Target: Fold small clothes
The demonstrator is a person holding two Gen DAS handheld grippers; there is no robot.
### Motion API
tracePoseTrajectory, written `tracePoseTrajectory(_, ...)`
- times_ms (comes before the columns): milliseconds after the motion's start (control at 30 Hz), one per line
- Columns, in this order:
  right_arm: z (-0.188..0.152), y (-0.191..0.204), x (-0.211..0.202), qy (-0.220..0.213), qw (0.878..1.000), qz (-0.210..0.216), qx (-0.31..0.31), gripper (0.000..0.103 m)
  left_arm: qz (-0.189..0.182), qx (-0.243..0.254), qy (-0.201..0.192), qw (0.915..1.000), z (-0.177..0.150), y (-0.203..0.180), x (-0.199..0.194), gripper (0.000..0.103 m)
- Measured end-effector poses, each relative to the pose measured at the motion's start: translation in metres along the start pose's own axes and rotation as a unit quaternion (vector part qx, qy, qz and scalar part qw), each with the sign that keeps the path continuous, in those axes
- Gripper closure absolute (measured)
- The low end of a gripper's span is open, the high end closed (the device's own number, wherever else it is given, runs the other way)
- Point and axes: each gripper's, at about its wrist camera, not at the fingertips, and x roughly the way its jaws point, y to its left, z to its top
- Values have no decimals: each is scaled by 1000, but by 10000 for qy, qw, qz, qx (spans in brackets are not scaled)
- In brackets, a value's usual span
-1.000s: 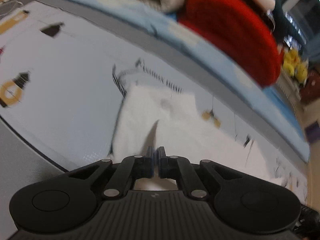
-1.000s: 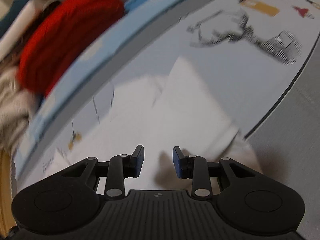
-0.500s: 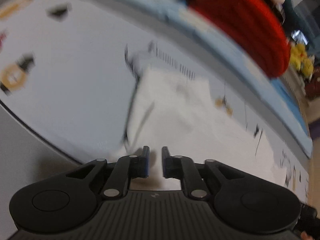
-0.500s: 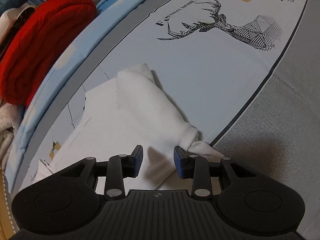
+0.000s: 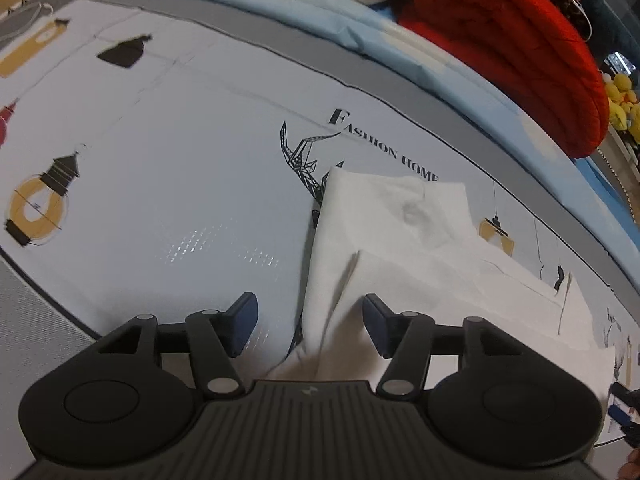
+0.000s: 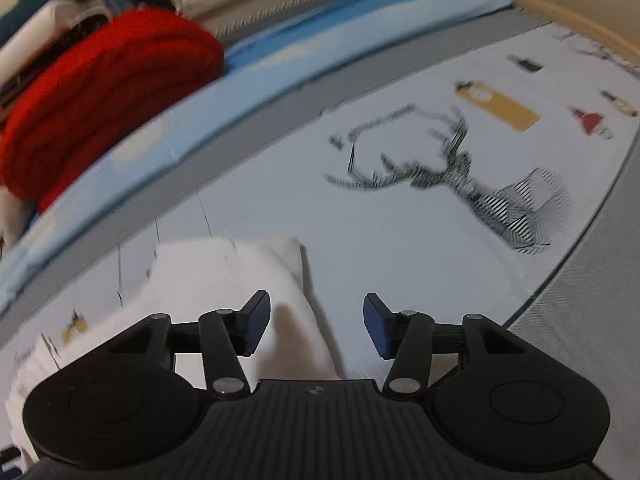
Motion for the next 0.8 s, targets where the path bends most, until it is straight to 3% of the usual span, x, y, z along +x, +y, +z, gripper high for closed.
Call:
tracePoseTrajectory(233,4,11,32,233,9983,301,-440,51,-131,369,-19,9992,8,-4,16,44)
tracePoseTrajectory(267,3,15,33,247,9978,366,-503,55,-136,456,-30,9989,8,-5,17,55)
tracePoseTrajectory(300,3,17,35,235,9975,402,-532,63,-201,560,-17,9982,8,-7,19,86)
tracePoseTrajectory(333,4,20,36,233,9972,430,-561,87,-271,660,-23,9975,9,-9,20,93)
tracePoseTrajectory(367,5,23,36,227,9967,485,-603,95,-254,709,-150,9970,11,-11,17,94)
tracePoseTrajectory(467,10,29,24,-270,9955,657,-634,96,-322,896,-740,9927,14,-19,-2,95)
tracePoseTrajectory(567,18,37,6,-897,9885,971,-732,94,-217,874,-864,9922,20,-25,-10,84)
tracePoseTrajectory(600,20,38,6,-901,9896,870,-704,92,-163,848,-783,9932,22,-25,-10,70)
tracePoseTrajectory(667,22,37,17,-472,9961,324,-668,69,-108,861,-733,9935,21,-27,-15,67)
tracePoseTrajectory(733,20,29,19,-326,9980,57,-547,69,-196,977,-699,9926,18,-32,-22,67)
tracePoseTrajectory(800,19,27,12,-352,9980,121,-518,69,-314,1134,-579,9914,13,-35,-26,67)
